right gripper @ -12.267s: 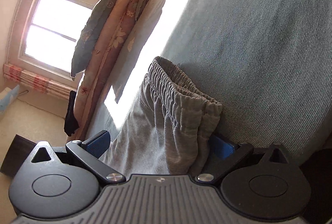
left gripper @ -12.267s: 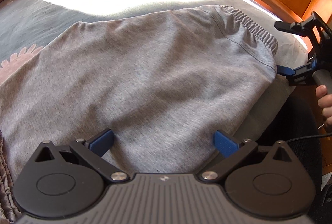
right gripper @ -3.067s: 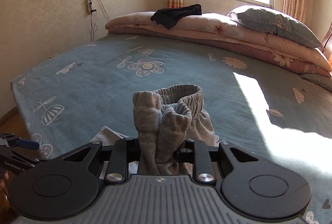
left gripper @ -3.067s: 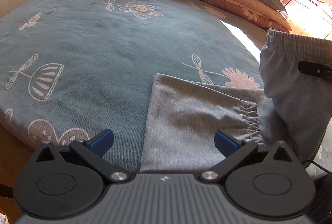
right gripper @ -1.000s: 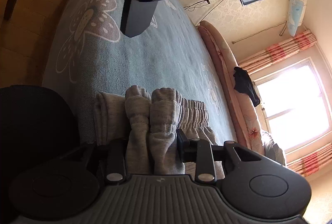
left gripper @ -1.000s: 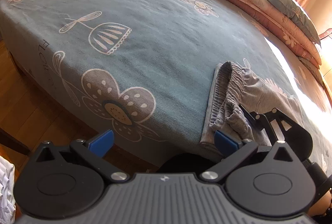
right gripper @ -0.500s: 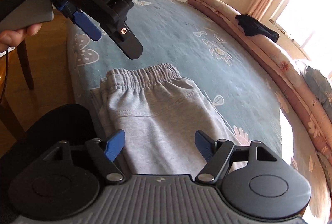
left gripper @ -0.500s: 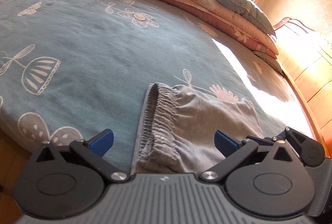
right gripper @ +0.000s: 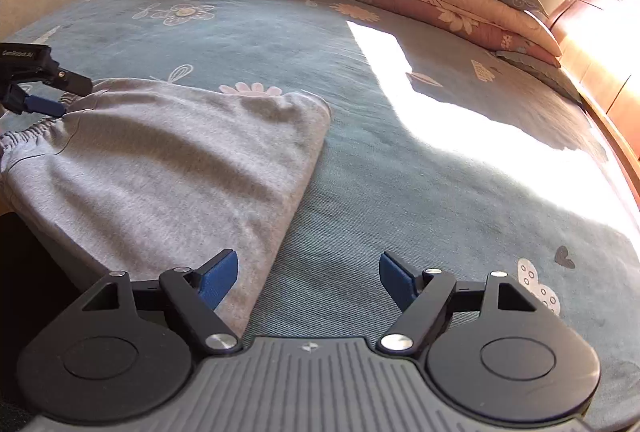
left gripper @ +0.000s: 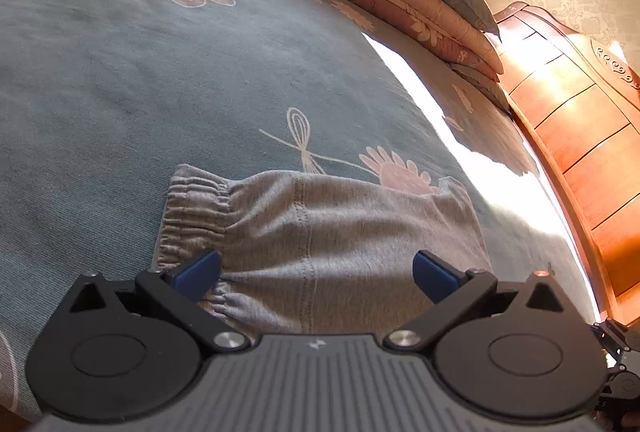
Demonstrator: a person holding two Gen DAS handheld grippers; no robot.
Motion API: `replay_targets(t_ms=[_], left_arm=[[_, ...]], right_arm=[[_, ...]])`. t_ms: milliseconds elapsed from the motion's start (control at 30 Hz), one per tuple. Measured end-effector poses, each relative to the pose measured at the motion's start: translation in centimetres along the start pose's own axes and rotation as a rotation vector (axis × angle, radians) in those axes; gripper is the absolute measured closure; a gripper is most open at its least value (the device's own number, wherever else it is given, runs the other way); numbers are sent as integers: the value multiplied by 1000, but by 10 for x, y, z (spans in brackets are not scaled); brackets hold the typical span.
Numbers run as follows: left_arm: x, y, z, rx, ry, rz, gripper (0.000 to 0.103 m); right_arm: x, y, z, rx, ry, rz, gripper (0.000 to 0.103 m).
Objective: Fold clothes
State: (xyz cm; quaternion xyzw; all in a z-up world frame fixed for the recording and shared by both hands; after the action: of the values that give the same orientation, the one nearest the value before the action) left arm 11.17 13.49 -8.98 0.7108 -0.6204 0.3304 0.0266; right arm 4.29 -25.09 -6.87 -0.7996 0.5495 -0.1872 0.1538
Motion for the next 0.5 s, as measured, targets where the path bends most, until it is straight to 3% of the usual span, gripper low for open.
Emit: replay_targets(t_ms=[133, 300, 500], left_arm=[[19, 14, -29, 26, -31, 34, 1], [60, 42, -30, -46, 93, 123, 1], [85, 64, -1, -149, -11, 172, 1]], right_arm=[[11, 20, -2, 17, 49, -27, 18], [-19, 43, -9, 68, 67, -258, 11], [-62, 60, -3, 126, 191, -487, 8]])
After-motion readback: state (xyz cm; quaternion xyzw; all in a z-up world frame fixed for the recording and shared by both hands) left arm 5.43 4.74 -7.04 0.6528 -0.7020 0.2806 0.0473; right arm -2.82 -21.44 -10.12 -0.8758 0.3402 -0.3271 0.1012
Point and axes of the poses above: each gripper's, at about its wrist camera, not at the fingertips, and z roughly the way its jaws point, x to its right, y to its underside, the point moved 3 cm from there along z, roughly the way its jaws point, and after that the axes turned 15 degrees about -x, right-handed, at the moved point
